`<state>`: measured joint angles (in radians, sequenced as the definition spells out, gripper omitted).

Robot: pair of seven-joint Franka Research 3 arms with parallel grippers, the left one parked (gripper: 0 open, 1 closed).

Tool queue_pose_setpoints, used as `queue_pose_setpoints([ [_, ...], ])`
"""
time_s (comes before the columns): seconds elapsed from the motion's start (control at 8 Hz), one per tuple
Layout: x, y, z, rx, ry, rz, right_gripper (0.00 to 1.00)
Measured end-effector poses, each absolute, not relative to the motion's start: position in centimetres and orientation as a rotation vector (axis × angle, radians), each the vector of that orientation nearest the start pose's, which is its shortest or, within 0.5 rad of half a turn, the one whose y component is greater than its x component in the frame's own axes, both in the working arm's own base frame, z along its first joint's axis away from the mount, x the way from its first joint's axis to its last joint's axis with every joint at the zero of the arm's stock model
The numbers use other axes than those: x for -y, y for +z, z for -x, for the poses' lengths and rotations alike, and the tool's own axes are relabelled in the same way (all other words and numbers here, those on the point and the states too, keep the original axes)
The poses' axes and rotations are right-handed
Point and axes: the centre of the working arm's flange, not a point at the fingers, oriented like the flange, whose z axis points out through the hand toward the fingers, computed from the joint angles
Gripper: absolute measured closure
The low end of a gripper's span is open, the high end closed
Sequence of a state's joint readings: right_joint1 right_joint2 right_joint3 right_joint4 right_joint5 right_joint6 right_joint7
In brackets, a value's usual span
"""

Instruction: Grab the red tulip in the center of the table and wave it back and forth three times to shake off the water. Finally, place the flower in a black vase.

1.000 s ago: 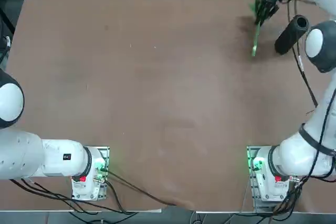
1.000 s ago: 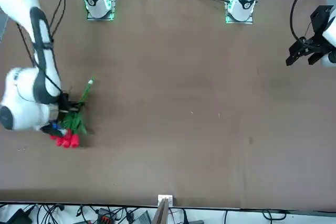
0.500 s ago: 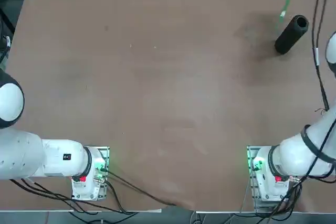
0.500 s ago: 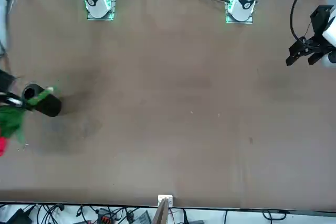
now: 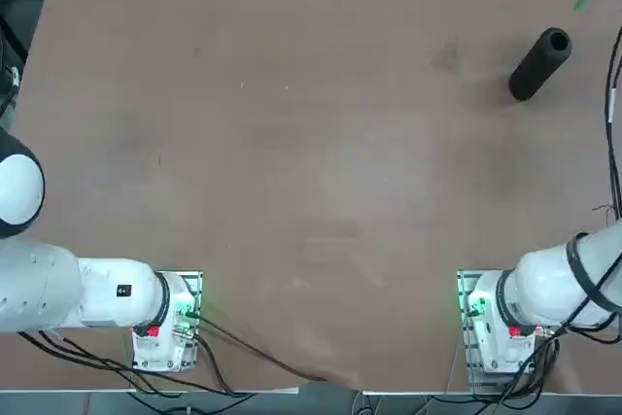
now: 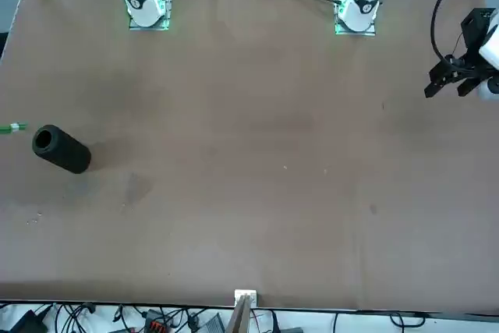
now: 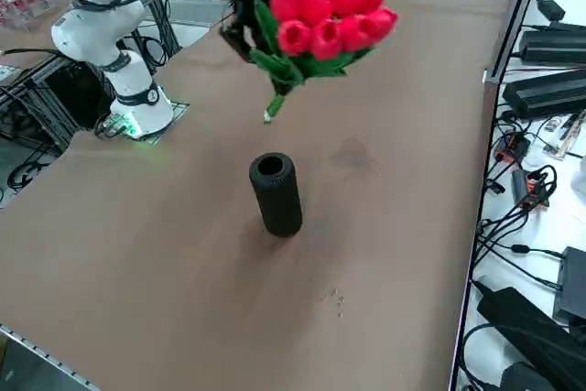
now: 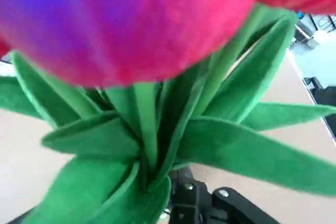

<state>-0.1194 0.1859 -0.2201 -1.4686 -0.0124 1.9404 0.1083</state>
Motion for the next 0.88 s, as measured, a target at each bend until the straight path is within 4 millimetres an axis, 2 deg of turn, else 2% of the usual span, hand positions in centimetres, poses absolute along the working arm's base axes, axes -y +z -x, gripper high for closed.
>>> queue_pose_setpoints([
  [0.12, 19.2, 59.9, -60.8, -0.650, -0.429, 3.122, 0.86],
  [0.25, 15.5, 59.5, -61.2, -0.591, -0.376, 3.118, 0.86],
  [0.38, 9.1, 59.3, -62.1, -0.582, -0.339, 3.092, 0.86],
  [0.5, 0.5, 59.0, -62.7, -0.615, -0.327, 3.067, 0.86],
  [0.62, -8.3, 58.5, -62.3, -0.657, -0.339, 3.072, 0.86],
  [0.75, -15.9, 57.7, -61.1, -0.735, -0.357, 3.066, 0.86],
  [0.88, -21.1, 56.6, -59.8, -0.829, -0.358, 3.045, 0.86],
])
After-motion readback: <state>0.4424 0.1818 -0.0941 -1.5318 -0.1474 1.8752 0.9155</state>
